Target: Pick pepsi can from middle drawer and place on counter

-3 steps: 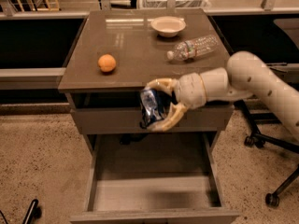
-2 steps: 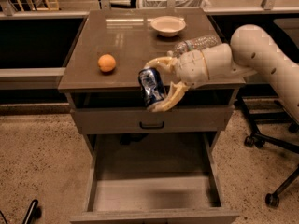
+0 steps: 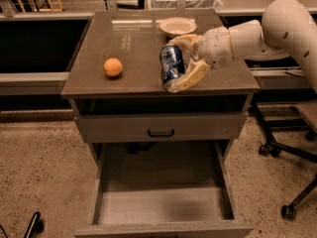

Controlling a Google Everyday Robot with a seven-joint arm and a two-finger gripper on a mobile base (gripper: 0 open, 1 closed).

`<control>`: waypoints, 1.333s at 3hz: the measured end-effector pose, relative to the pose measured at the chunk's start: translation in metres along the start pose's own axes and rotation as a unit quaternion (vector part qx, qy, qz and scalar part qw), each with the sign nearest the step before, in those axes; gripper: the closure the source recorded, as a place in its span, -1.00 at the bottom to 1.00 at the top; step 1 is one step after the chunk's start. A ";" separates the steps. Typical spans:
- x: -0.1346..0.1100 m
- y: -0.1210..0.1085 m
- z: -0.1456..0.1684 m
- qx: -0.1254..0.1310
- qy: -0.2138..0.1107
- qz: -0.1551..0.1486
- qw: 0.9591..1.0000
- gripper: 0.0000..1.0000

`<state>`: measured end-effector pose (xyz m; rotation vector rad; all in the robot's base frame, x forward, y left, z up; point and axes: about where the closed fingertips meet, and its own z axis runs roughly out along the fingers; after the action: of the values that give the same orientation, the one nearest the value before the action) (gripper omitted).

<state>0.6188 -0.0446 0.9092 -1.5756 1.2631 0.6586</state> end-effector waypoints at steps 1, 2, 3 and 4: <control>0.027 -0.038 -0.028 0.067 0.038 0.077 0.994 1.00; 0.048 -0.059 -0.049 0.108 0.074 0.121 0.984 1.00; 0.069 -0.069 -0.075 0.139 0.108 0.152 0.973 1.00; 0.091 -0.068 -0.094 0.149 0.146 0.173 0.963 0.65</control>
Offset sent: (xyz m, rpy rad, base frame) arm 0.0869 -0.1077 -0.0025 -0.0685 0.1889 -0.4962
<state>0.6966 -0.1685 0.8911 -1.2429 1.7953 0.4288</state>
